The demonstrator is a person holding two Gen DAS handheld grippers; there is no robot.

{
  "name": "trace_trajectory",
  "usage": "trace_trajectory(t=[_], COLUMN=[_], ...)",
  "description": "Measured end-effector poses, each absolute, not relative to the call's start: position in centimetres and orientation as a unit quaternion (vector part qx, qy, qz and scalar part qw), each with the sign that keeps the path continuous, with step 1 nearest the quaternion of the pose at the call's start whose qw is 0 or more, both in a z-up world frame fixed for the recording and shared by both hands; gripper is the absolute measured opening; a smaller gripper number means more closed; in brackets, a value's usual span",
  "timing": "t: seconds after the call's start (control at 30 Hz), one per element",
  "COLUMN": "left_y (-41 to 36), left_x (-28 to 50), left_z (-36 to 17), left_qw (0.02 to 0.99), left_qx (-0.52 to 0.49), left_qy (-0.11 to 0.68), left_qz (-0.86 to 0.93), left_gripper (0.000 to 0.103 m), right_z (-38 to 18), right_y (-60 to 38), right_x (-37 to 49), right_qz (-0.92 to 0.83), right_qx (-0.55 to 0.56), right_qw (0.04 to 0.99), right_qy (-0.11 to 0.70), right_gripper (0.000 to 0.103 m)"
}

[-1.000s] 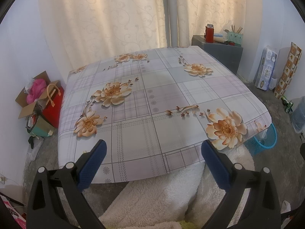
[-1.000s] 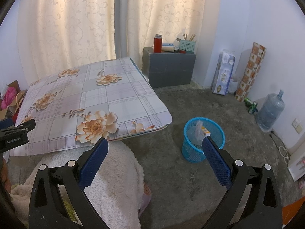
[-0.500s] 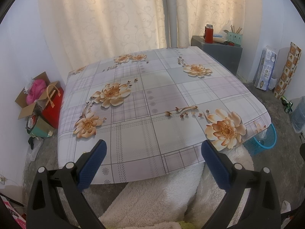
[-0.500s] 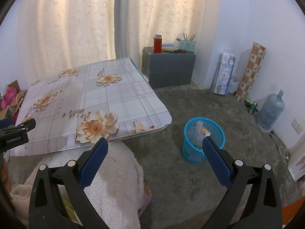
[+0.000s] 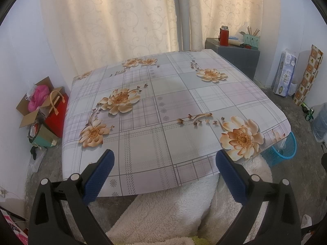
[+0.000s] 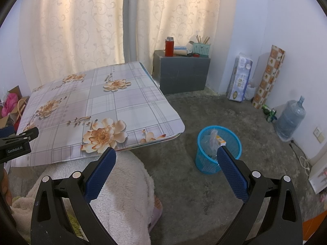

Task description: Collect trash

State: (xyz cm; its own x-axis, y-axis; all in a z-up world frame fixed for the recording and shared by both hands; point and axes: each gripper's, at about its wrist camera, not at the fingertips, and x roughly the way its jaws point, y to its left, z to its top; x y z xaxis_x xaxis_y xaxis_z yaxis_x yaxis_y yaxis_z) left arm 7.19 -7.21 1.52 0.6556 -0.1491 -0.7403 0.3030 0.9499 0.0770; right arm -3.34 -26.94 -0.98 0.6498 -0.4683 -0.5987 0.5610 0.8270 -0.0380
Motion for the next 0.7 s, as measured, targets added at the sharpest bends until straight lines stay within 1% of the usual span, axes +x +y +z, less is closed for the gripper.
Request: trace_trajectory(t=[0.7], left_y=[-7.24], left_x=[7.22], left_z=[1.45], left_qw=[0.904], left_qx=[0.096], left_qy=[0.397], left_qz=[-0.125], left_gripper=[0.097], right_z=[-1.01], right_y=[-26.86], right_x=[-3.31], right_qz=[-0.285], right_qx=[0.076], right_qw=[0.905], right_qy=[0.307], right_gripper=[0.095])
